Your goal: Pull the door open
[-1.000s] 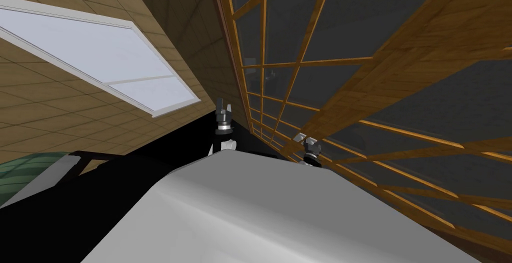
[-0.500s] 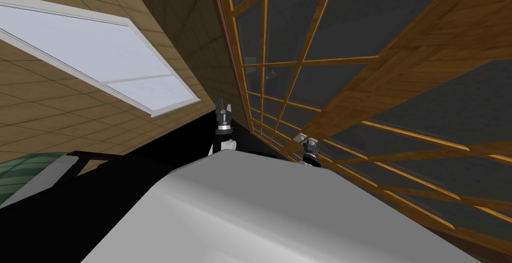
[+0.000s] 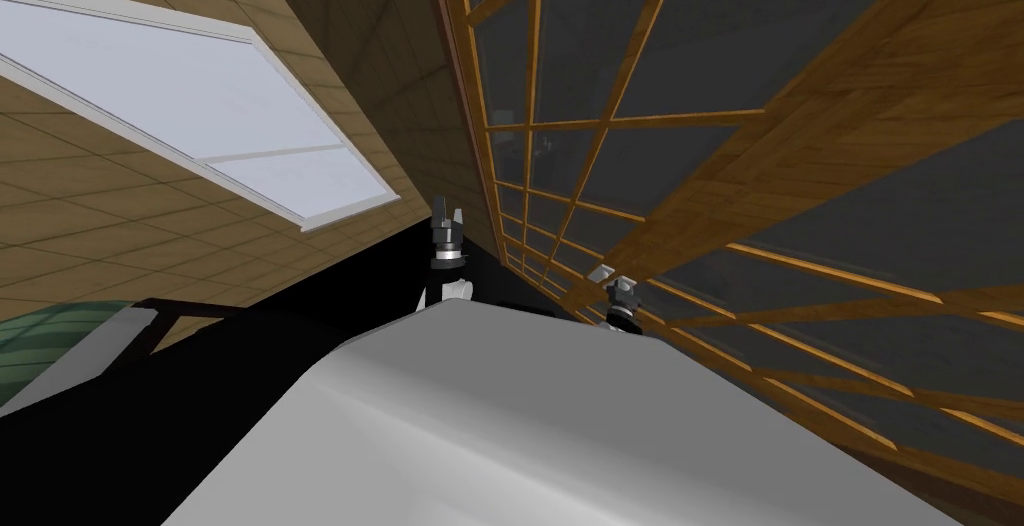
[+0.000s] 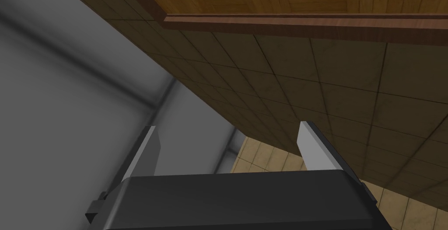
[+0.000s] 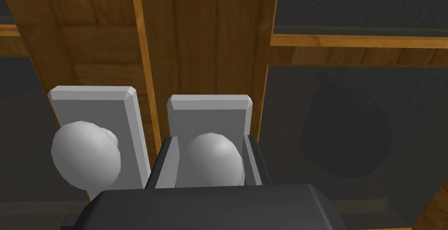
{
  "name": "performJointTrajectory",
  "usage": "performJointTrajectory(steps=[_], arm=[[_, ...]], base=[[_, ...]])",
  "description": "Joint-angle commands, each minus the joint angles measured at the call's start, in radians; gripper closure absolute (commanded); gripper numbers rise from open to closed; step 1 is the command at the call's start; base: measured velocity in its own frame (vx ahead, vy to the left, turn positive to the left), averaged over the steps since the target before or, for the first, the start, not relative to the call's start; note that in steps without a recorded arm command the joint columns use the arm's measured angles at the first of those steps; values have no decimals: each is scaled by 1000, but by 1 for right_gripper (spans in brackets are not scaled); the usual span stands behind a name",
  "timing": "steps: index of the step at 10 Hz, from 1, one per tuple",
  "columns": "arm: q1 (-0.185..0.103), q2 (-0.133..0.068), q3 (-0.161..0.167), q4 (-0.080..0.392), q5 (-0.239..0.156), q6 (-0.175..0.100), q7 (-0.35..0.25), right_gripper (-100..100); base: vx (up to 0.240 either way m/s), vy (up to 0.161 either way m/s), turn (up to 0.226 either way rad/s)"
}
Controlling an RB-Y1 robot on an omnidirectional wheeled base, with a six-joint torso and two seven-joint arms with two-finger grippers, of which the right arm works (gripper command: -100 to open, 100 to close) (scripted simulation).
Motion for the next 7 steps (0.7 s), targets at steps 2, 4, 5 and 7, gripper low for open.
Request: performJointTrajectory(steps=[2,4,5,7], arm=[[35,-9,-3,28,-6,0,-7,100],[48,-12,-5,35,-10,-1,-7,100],[61,-15,-7,42,-13,-1,-7,100],[67,-16,-8,46,-14,-1,-7,100]], base=[[-116,31,-37],[-124,26,-56],[-137,18,-63],[-94,27,-4]])
